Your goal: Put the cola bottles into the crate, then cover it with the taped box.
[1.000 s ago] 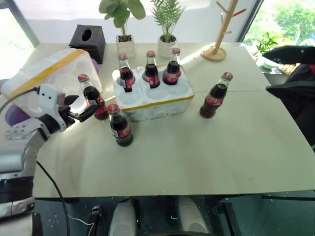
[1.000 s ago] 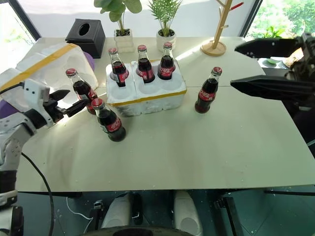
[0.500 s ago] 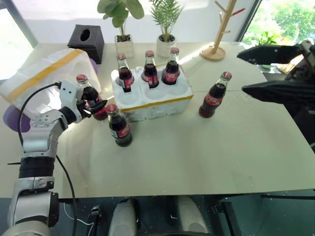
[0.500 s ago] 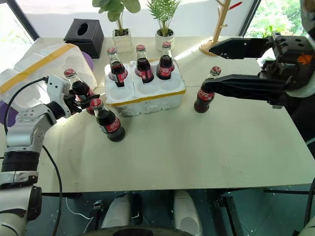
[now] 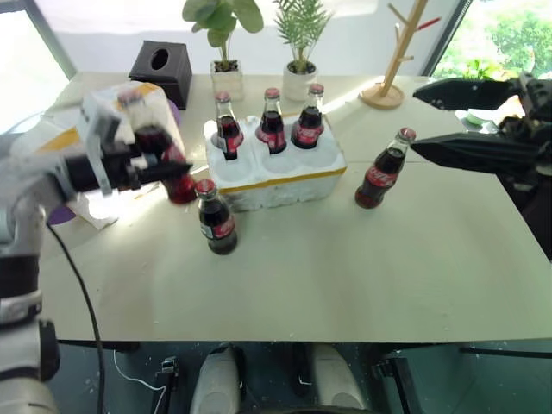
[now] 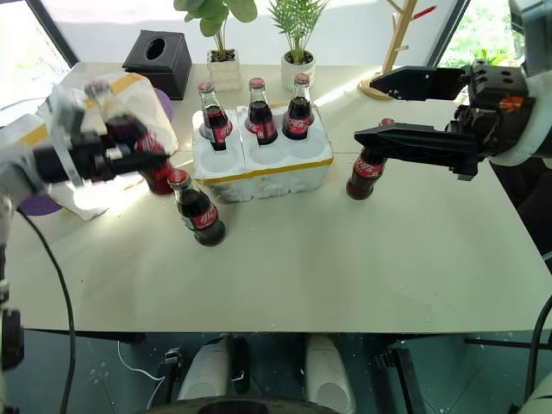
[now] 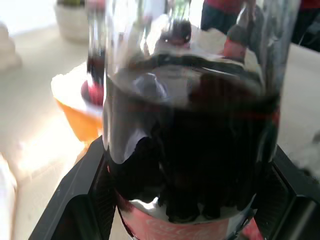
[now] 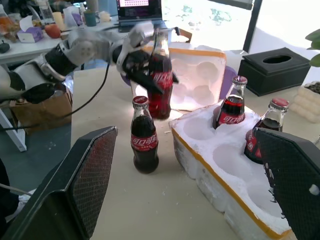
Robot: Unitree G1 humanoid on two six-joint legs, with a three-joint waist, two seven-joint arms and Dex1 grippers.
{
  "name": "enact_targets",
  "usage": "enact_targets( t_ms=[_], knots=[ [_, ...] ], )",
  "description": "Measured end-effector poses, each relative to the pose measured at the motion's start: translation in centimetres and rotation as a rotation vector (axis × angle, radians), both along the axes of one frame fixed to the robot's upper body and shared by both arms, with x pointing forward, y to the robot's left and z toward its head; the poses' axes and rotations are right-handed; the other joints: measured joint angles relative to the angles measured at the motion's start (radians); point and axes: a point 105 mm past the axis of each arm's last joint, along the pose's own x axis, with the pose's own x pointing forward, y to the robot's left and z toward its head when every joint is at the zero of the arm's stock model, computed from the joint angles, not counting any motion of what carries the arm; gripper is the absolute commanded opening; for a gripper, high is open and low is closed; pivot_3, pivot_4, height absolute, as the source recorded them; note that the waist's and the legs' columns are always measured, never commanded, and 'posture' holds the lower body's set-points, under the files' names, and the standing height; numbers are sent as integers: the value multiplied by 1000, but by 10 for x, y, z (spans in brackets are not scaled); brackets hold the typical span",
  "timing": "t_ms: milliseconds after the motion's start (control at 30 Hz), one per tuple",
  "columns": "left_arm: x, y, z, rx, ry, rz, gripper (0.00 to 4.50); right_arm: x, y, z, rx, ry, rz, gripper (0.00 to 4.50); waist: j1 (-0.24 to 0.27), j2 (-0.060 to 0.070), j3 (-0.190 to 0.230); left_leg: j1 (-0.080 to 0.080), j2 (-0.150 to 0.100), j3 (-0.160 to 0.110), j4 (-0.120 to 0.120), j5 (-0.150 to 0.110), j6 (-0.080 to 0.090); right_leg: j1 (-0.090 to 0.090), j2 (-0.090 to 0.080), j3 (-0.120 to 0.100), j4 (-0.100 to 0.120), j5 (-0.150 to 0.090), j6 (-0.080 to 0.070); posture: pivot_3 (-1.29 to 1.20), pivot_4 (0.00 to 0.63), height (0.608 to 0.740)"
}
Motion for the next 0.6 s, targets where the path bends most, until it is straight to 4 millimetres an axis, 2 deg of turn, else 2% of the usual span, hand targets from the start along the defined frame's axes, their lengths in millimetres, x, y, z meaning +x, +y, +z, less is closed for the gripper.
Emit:
enact_targets(
  t_ms=[67, 133, 233, 333, 500, 600],
  knots=[
    [8, -11, 20, -8, -71, -35, 2813, 1, 0, -1, 3, 0, -8, 4500, 2, 0, 0, 0, 0, 0, 0, 0, 0, 0, 0, 0, 0, 0, 0, 0, 150, 740],
    [18, -26, 24, -24, -88, -75, 2813, 2, -2, -1, 7, 0, -25, 4500, 3, 0, 0, 0, 0, 0, 0, 0, 0, 0, 0, 0, 0, 1, 2, 0, 150, 740],
    [33, -51, 5, -25, -43, -127, 2813, 4, -4, -2, 10, 2, -45, 4500, 2, 0, 0, 0, 0, 0, 0, 0, 0, 0, 1, 0, 0, 1, 2, 0, 150, 740],
    [44, -64, -20, 14, 3, -148, 2813, 5, -5, -5, 11, 5, -65, 4500, -9, 0, 0, 0, 0, 0, 0, 0, 0, -1, 1, 0, 1, 1, 2, 0, 150, 740],
    [58, -62, -48, 147, -23, -106, 2813, 7, -7, -10, 19, 13, -97, 4500, -21, 0, 0, 0, 0, 0, 0, 0, 0, -1, 2, 0, 1, 1, 2, 0, 150, 740],
    [62, -64, -60, 170, -30, -95, 2813, 8, -6, -13, 24, 16, -101, 4500, -21, 0, 0, -1, 0, 0, 0, 0, 1, -1, 1, 0, 1, 1, 2, 0, 150, 740]
  ],
)
